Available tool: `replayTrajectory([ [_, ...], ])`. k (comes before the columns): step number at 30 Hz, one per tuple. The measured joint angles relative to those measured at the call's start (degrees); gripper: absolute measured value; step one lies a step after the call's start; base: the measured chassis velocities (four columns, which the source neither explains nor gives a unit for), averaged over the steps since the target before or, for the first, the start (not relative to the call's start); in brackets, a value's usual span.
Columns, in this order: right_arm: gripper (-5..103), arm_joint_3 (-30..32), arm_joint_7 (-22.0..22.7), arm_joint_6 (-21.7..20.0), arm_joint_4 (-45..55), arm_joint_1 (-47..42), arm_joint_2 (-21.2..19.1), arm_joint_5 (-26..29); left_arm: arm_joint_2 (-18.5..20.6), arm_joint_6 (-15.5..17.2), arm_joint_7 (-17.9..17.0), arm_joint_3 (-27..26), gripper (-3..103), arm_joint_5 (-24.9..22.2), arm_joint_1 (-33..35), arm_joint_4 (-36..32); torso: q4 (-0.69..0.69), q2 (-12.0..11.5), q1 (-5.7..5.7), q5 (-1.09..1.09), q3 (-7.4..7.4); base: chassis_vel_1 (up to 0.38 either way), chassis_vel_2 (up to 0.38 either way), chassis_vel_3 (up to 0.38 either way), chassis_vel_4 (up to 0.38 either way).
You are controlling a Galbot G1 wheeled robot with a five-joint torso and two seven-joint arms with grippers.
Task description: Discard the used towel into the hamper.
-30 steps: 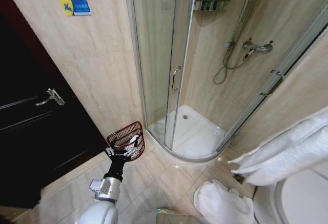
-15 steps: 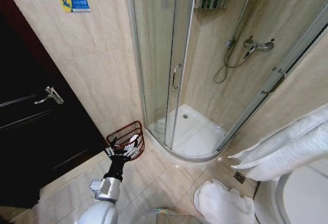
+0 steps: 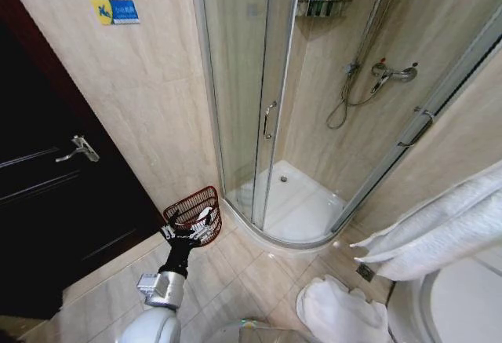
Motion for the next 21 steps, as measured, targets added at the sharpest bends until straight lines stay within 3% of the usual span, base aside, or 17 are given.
replayTrajectory([
  [12, 13, 0.48, -0.04, 0.89, 0.00, 0.08, -0.59, 0.56, 0.00, 0.00, 0.00, 0.00, 100, 0.00, 0.00, 0.00, 0.00, 5.16, 2.35, 0.00, 2.81, 0.000, 0.000, 0.000, 0.000],
  [21, 13, 0.46, -0.21, 0.88, 0.00, 0.17, -0.96, 0.47, 0.00, 0.00, 0.00, 0.00, 100, 0.00, 0.00, 0.00, 0.00, 6.97, 3.18, 0.00, 3.81, 0.000, 0.000, 0.000, 0.000],
])
